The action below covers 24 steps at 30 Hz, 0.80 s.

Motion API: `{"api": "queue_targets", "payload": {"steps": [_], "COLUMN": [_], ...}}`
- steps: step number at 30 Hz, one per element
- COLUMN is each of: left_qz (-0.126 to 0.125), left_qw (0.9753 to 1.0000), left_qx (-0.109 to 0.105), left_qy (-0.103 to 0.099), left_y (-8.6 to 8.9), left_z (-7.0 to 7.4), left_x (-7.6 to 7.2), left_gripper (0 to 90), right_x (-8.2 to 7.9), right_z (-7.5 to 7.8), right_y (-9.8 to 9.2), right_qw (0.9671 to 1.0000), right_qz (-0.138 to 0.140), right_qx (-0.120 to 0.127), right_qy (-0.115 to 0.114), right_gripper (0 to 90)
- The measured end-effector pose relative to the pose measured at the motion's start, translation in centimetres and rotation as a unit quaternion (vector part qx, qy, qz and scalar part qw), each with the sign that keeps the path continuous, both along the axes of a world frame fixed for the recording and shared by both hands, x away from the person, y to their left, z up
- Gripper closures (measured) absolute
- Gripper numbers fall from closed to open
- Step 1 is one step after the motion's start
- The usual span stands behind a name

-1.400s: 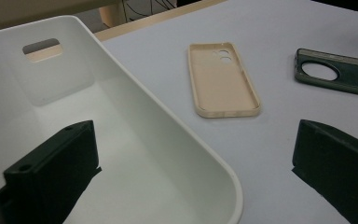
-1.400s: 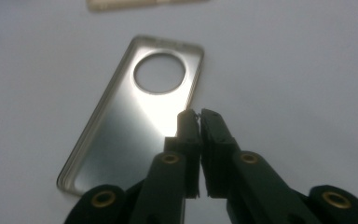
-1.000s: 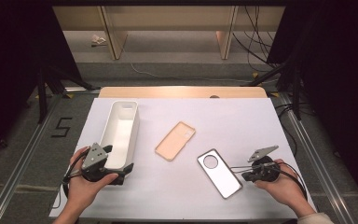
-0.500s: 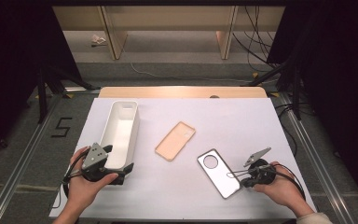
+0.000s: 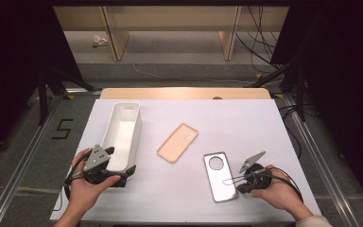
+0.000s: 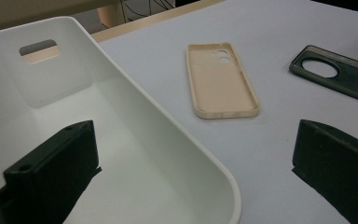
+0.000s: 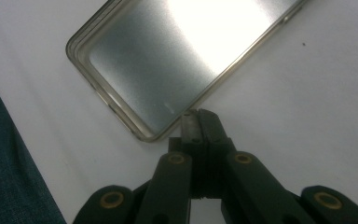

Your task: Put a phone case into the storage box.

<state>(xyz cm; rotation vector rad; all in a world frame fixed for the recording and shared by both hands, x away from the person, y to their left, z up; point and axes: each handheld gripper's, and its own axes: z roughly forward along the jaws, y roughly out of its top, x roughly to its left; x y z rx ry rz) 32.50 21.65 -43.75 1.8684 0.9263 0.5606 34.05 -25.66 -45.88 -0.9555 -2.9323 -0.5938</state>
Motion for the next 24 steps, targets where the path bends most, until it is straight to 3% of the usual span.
{"api": "queue_targets", "payload": {"steps": [20,24], "left_qz": [-0.001,-0.001], "left_qw": [1.0,1.0], "left_qx": [0.0,0.0], "left_qy": [-0.002,-0.001], "left_y": [0.0,0.04], "left_z": [0.03,0.03], "left_x": [0.01,0.02], "left_gripper": [0.0,0.0], "right_x": [-0.17,-0.08], "right_z": [-0.04,0.36], "right_y": [0.95,0.77], "right_qw": [0.9998,0.9997], "right_qz": [0.018,0.019], "right_qx": [0.004,0.003], "right_qy": [0.001,-0.017], "right_gripper": [89.9,80.2]}}
